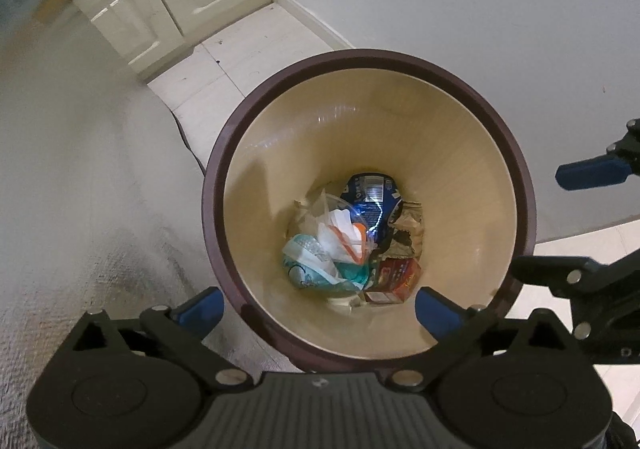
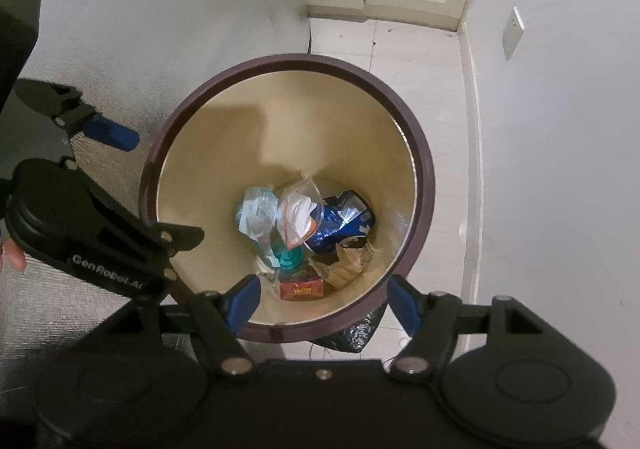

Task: Collect trash
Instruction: 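Withdraw both open tools from the wastebasket back toward the table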

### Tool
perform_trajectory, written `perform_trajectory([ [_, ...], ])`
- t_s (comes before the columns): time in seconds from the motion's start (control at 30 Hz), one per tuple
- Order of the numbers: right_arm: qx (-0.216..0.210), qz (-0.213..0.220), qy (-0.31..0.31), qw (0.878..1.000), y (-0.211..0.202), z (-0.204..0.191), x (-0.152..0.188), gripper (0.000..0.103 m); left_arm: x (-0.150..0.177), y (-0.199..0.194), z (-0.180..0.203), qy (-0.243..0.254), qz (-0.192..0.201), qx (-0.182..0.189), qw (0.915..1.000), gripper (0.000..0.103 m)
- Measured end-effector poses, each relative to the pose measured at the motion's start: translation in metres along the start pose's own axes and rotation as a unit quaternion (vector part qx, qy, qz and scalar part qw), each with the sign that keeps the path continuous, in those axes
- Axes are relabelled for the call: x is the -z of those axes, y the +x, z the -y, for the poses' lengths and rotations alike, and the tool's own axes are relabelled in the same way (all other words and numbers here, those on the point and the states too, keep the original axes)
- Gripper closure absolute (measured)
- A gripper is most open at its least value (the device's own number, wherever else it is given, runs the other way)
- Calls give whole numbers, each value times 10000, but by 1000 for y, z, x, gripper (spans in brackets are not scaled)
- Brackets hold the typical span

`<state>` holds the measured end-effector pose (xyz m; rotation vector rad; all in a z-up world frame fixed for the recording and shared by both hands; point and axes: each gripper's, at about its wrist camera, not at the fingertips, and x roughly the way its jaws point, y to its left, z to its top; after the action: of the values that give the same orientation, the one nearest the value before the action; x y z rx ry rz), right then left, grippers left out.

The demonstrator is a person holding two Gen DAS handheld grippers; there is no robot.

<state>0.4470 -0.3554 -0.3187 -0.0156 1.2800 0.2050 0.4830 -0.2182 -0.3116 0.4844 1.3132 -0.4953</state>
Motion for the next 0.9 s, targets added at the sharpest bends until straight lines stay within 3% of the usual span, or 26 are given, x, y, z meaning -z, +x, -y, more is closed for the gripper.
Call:
perform_trajectory([
  [0.27, 141, 198, 41, 9997, -24, 1, 9, 26, 16, -20, 1, -130, 129, -135, 9997, 0],
  [0.57, 290, 560, 134, 9979, -58, -2, 23, 8, 37, -59, 8, -287, 390, -136, 9987, 0],
  [0.9, 507, 915, 196, 9943, -99, -12, 46, 0, 66, -111, 18, -338, 790, -187, 9961, 0],
])
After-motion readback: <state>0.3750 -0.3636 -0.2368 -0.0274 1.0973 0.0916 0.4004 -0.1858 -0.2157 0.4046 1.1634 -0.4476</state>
